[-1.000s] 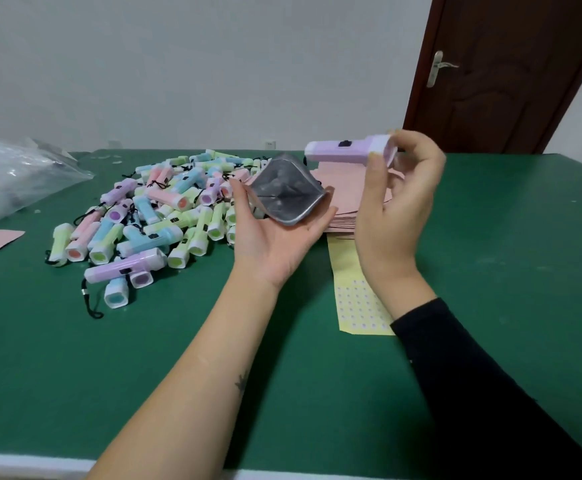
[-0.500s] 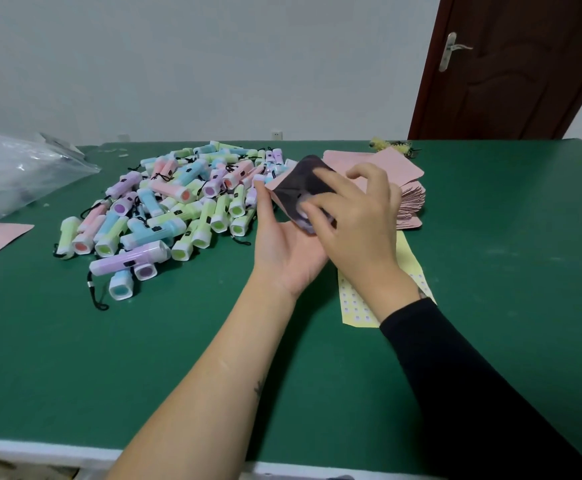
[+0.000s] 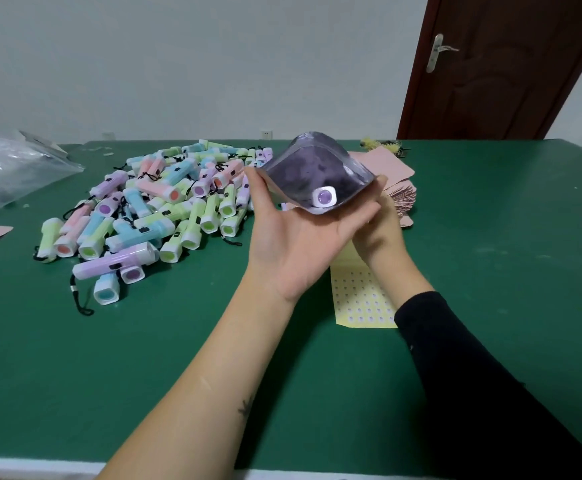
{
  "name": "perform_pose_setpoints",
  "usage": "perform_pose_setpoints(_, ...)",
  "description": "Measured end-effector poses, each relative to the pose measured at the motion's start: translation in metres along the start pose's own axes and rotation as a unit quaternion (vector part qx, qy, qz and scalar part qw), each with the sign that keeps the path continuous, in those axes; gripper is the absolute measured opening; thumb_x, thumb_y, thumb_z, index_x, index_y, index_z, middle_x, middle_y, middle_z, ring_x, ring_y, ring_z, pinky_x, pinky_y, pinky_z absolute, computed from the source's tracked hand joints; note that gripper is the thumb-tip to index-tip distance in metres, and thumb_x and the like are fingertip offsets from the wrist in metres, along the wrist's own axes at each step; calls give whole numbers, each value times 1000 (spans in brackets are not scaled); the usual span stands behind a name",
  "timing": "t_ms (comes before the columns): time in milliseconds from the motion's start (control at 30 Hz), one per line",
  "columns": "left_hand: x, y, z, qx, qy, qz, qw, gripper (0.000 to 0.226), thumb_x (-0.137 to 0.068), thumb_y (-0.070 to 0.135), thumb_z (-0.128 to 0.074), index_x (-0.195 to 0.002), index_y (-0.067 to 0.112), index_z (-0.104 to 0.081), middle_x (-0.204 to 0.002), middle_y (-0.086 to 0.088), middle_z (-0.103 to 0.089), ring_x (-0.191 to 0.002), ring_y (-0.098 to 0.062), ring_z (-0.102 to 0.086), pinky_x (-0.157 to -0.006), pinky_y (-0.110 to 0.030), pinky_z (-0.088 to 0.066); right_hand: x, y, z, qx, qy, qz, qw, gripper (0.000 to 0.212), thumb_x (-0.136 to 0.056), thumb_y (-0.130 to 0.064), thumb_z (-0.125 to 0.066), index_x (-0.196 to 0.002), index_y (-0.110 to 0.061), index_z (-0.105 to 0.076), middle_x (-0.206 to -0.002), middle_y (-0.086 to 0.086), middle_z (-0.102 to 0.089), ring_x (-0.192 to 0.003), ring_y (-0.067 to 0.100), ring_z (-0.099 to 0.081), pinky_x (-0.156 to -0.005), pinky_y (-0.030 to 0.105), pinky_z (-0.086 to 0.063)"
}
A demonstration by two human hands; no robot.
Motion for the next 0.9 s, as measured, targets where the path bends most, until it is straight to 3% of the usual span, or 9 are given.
perform_pose_setpoints(100, 3, -2, -4, -34, -17, 27, 999, 118, -73, 84, -47, -143, -10, -33, -151, -38, -25, -140, -55, -22, -104, -68, -31, 1, 5, -2, -153, -1, -53, 987, 20, -96, -6, -42, -104, -7, -60, -107, 20, -60, -92, 22, -60, -81, 19, -52)
perform_pose_setpoints(233, 6, 17, 5, -234, 47, 27, 971, 119, -64, 86, -43, -142, -2, -33, -137, -26, -54, -122, -35, -58, -88, -54, -55, 1, 19, 10, -27, 18, -52, 998, 19, -94, 9, -48, -109, 10, -59, -104, 29, -63, -83, 20, -55, -65, 13, -46)
perform_pose_setpoints(333, 12, 65, 23, -484, 202, -144, 839, 50, -92, 65, -44, -100, 18, -59, -81, 8, -68, -67, -2, -64, -55, -17, -48, -2, 22, 9, -27, -1, -54, 998, 26, -97, -17, -55, -96, 9, -57, -82, 12, -54, -77, 17, -47, -66, 27, -39)
perform_pose_setpoints(400, 23, 94, 30, -598, 286, -242, 709, 29, -92, 47, -63, -102, 21, -57, -92, 13, -63, -76, 5, -59, -64, -13, -43, 0, 20, 6, -46, -25, -51, 997, 45, -95, -31, -57, -100, 13, -50, -81, 22, -51, -80, 18, -41, -72, 32, -32)
perform_pose_setpoints(433, 24, 99, 35, -621, 292, -249, 684, 41, -85, 45, -71, -114, 21, -55, -109, 11, -62, -95, 5, -59, -78, -15, -45, 0, 21, 5, -57, -38, -54, 996, 49, -92, -37, -58, -100, 11, -50, -85, 34, -50, -84, 19, -41, -74, 36, -30)
perform_pose_setpoints(500, 21, 98, 49, -627, 284, -190, 700, 74, -73, 51, -75, -134, 20, -46, -133, 8, -56, -122, -3, -54, -100, -27, -43, 2, 24, 1, -71, -62, -70, 993, 39, -89, -40, -61, -90, -2, -60, -89, 36, -53, -86, 20, -42, -75, 38, -30)
perform_pose_setpoints(567, 20, 95, 57, -620, 288, -161, 712, 89, -67, 51, -76, -142, 18, -42, -129, 7, -63, -119, -8, -60, -102, -35, -46, 3, 26, 2, -70, -65, -91, 991, 22, -88, -37, -62, -79, -17, -65, -87, 16, -56, -82, 22, -46, -77, 37, -33)
perform_pose_setpoints(667, 21, 100, 63, -609, 282, -167, 722, 64, -71, 39, -79, -128, 19, -58, -106, 5, -75, -98, -14, -71, -86, -31, -52, 3, 33, 3, -96, -85, -119, 985, 25, -86, -32, -67, -94, -8, -67, -97, 19, -69, -78, 37, -60, -79, 36, -43)
perform_pose_setpoints(900, 19, 96, 71, -578, 263, -121, 763, 9, -87, 22, -74, -94, 16, -75, -96, -5, -77, -80, -19, -74, -67, -27, -57, 4, 46, -9, -167, -143, -178, 959, 36, -84, -17, -75, -118, -11, -62, -108, 4, -74, -99, 23, -71, -84, 36, -58)
Point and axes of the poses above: each hand's wrist, its own x-axis away from the middle knuckle, its own z-axis out of the back of the hand, y = z × x, the point moved 7 cm from there along -x, towards the middle knuckle
